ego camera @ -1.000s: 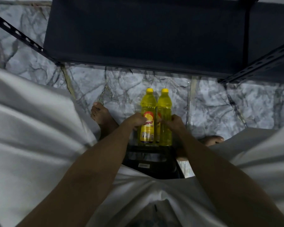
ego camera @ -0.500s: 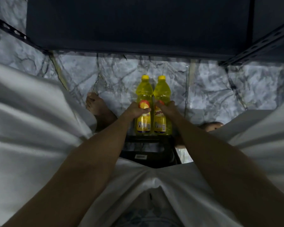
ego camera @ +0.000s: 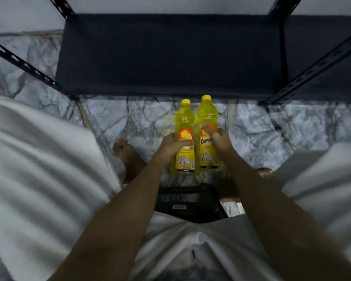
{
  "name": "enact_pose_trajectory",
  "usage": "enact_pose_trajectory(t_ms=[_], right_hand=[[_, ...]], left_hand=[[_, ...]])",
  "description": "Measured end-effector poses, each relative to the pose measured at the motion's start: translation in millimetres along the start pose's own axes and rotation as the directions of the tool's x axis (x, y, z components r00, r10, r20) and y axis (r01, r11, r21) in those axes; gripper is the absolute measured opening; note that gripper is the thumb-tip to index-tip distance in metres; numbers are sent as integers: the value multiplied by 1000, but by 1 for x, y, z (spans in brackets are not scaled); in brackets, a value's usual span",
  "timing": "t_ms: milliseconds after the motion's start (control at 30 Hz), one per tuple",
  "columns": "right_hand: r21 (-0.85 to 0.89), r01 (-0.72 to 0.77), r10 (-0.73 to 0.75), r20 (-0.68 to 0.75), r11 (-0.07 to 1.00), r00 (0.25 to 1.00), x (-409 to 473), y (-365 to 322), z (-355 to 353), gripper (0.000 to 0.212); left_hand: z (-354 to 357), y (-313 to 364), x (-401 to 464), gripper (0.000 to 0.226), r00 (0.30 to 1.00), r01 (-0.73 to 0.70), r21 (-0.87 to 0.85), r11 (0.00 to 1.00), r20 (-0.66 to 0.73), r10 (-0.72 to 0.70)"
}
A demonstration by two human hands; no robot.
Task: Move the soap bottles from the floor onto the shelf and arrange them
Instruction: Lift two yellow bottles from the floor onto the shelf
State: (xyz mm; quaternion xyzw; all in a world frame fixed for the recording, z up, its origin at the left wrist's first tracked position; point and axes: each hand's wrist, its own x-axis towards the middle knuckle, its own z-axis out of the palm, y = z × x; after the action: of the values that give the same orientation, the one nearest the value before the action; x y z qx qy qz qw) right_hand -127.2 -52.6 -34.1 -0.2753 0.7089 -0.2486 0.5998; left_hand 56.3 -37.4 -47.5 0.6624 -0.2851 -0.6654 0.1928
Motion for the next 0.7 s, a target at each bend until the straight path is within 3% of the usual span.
enact_pose_trajectory(t_ms=[167,333,533,700], right_hand=[[115,202,-196,-61,973,979,-49,-67,-13,26],[120,439,-421,-150,890,895,-112,-123,-27,50],[140,678,-648,-209,721,732,-192,-179,-43,43],[148,830,-803,-209,538,558,-249,-226,-52,32]], left_hand=[[9,66,-47,30,961,-271,-40,962,-74,267],[10,129,-100,55,847,-517,-26,856,-158,507],[11,183,-180,51,674,-728,-19,685,-196,712],[7,229,-250,44,489,-867,-19,498,-223,843]])
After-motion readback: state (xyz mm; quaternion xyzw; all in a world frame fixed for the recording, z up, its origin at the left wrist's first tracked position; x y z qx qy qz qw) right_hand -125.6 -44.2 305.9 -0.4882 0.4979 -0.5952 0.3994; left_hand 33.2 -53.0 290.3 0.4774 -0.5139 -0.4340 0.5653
